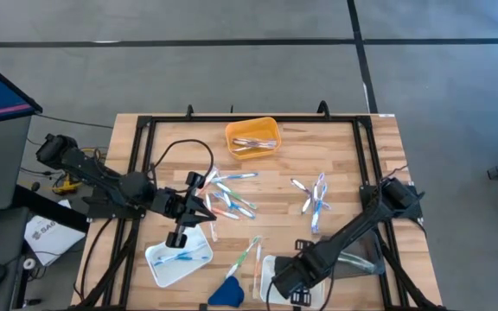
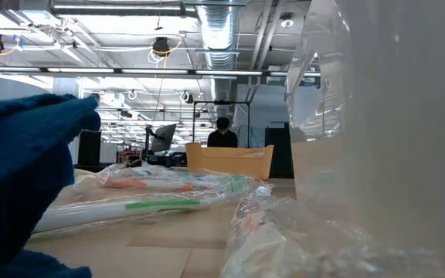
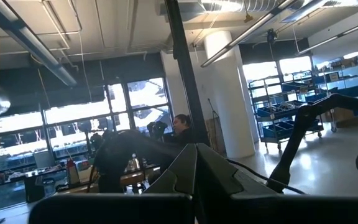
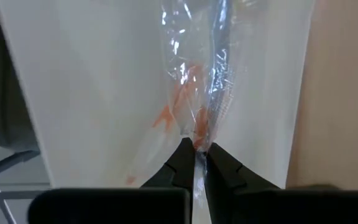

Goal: Pick & Place Toothbrushes
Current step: Put the orange toothbrush into the right white bin

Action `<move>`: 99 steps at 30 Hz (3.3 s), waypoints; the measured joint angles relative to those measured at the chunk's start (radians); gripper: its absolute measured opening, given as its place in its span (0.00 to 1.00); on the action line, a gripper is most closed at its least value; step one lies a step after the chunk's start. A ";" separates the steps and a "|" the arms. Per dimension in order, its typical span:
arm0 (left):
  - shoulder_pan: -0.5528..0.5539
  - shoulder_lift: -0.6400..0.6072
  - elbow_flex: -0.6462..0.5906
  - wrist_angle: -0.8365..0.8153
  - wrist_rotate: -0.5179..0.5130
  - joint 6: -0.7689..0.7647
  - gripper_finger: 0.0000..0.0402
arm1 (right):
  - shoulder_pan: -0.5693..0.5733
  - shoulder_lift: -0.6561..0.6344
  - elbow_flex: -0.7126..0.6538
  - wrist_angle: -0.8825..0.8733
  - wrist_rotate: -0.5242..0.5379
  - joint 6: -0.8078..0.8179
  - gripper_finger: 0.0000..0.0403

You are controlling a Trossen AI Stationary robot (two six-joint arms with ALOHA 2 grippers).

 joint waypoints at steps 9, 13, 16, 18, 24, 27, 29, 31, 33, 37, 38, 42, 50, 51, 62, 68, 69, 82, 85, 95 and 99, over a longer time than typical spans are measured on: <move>0.000 0.000 0.000 0.000 0.000 0.000 0.00 | -0.048 0.000 -0.085 0.151 -0.080 -0.034 0.03; 0.000 0.000 0.000 0.000 0.000 0.000 0.00 | -0.064 0.000 -0.115 0.149 -0.099 -0.015 0.06; 0.000 0.000 0.000 0.000 0.000 0.000 0.00 | -0.070 0.000 -0.116 0.135 -0.098 0.006 0.11; 0.000 0.000 0.000 0.000 0.000 0.000 0.00 | -0.070 0.000 -0.116 0.139 -0.098 0.003 0.14; 0.000 0.000 0.000 0.000 0.000 0.000 0.00 | -0.068 0.000 -0.116 0.140 -0.099 -0.004 0.21; 0.000 0.000 0.000 0.000 0.000 0.000 0.00 | -0.076 -0.002 -0.112 0.136 -0.099 -0.005 0.22; 0.000 0.000 0.000 0.000 0.000 0.000 0.00 | -0.085 -0.003 -0.099 0.123 -0.099 -0.005 0.22; 0.000 0.000 0.000 0.000 0.000 0.000 0.00 | -0.093 -0.003 -0.073 0.099 -0.098 -0.016 0.22; 0.000 0.000 0.000 0.000 0.000 0.000 0.00 | -0.098 -0.003 -0.042 0.095 -0.076 -0.060 0.22; 0.000 0.000 0.000 0.000 0.000 0.000 0.00 | -0.095 -0.005 0.018 0.124 0.089 -0.155 0.19; 0.000 0.000 0.000 0.000 0.000 0.000 0.00 | -0.092 -0.005 0.025 0.132 0.125 -0.170 0.18; 0.000 0.000 0.000 -0.001 0.000 0.000 0.00 | -0.087 -0.005 0.032 0.142 0.187 -0.185 0.12; 0.000 0.000 0.000 -0.004 0.000 -0.004 0.00 | -0.016 -0.003 0.032 0.142 0.359 -0.083 0.01; -0.001 0.000 0.000 -0.004 0.000 -0.006 0.00 | -0.003 -0.003 0.032 0.142 0.378 -0.079 0.01; -0.002 0.000 0.000 0.002 0.000 -0.011 0.00 | 0.075 -0.001 -0.045 0.284 0.399 -0.148 0.01; -0.008 0.000 0.000 0.001 0.001 -0.011 0.00 | 0.034 0.001 -0.113 0.393 0.328 -0.166 0.00; -0.008 0.000 0.000 0.001 0.001 -0.011 0.00 | 0.028 0.001 -0.113 0.394 0.326 -0.166 0.00; -0.008 0.000 0.000 0.001 0.001 -0.011 0.00 | 0.004 -0.001 -0.111 0.393 0.357 -0.192 0.00; -0.008 0.000 0.000 0.001 0.001 -0.011 0.00 | -0.002 -0.001 -0.111 0.391 0.374 -0.191 0.00; -0.037 0.000 0.000 0.000 0.000 -0.008 0.00 | -0.041 -0.001 -0.180 0.360 0.375 -0.103 0.00; -0.040 0.000 0.000 0.001 0.000 -0.008 0.00 | -0.056 -0.001 -0.231 0.370 0.353 -0.070 0.00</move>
